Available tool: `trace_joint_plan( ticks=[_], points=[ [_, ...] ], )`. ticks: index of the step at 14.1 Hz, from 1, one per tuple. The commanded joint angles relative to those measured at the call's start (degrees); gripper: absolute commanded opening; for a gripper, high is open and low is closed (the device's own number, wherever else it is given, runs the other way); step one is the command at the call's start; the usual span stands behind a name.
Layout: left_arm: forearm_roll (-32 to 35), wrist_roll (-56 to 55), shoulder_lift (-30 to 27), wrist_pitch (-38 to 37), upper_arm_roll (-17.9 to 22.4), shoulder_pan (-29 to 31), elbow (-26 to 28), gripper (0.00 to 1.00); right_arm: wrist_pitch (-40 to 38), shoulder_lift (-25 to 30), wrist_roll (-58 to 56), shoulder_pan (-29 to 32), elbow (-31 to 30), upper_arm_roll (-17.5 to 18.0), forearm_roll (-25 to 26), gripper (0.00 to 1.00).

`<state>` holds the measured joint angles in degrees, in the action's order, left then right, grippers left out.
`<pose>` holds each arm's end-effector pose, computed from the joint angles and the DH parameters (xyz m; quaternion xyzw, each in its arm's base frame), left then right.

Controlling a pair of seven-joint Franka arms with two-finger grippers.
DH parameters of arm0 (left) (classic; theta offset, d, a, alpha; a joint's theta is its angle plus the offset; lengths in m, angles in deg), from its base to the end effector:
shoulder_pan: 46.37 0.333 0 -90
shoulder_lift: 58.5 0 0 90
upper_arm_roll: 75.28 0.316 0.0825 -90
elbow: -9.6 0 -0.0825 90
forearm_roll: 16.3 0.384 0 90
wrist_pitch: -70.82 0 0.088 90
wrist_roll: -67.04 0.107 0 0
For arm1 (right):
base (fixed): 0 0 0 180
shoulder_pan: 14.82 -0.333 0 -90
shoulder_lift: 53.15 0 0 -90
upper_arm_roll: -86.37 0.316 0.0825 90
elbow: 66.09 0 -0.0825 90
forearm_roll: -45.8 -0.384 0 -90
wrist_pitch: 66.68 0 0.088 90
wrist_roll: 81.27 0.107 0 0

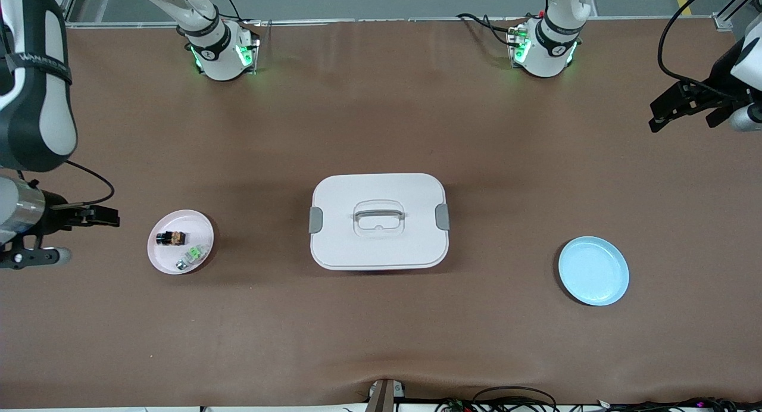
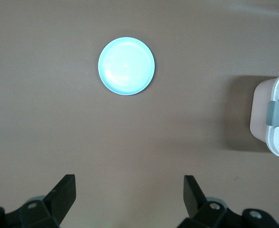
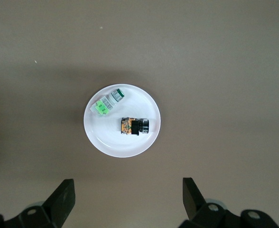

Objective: Transfer orange switch to right arm and place

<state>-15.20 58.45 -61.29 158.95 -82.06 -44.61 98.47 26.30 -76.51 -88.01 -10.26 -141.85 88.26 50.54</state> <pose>0.5343 -0.0466 0.6573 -0.9993 -0.0316 -0.0191 0.0103 0.6680 -0.0436 0.4955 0.9972 0.0388 -0.0561 0.0300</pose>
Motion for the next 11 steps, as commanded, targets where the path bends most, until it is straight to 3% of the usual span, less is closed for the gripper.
trace_joint_plan(
  ticks=[1,4,7,11],
  points=[
    [-0.05,1.29,1.21,0.55,0.28,0.0,-0.71,1.0,-1.74,-0.19,1.29,-0.17,2.55,0.31,0.62,1.0],
    [-0.05,1.38,0.95,0.2,0.28,0.09,-0.63,1.0,-4.89,0.42,1.73,-0.25,3.78,0.31,0.1,1.0],
    [-0.05,1.3,1.21,0.2,0.28,0.18,-0.63,1.0,-5.52,3.05,1.03,0.8,3.87,-0.04,-6.57,1.0],
    [0.04,1.38,0.95,-0.06,0.28,0.18,-0.54,1.0,-5.78,6.66,1.64,0.8,3.96,-0.48,-6.15,1.0]
  ],
)
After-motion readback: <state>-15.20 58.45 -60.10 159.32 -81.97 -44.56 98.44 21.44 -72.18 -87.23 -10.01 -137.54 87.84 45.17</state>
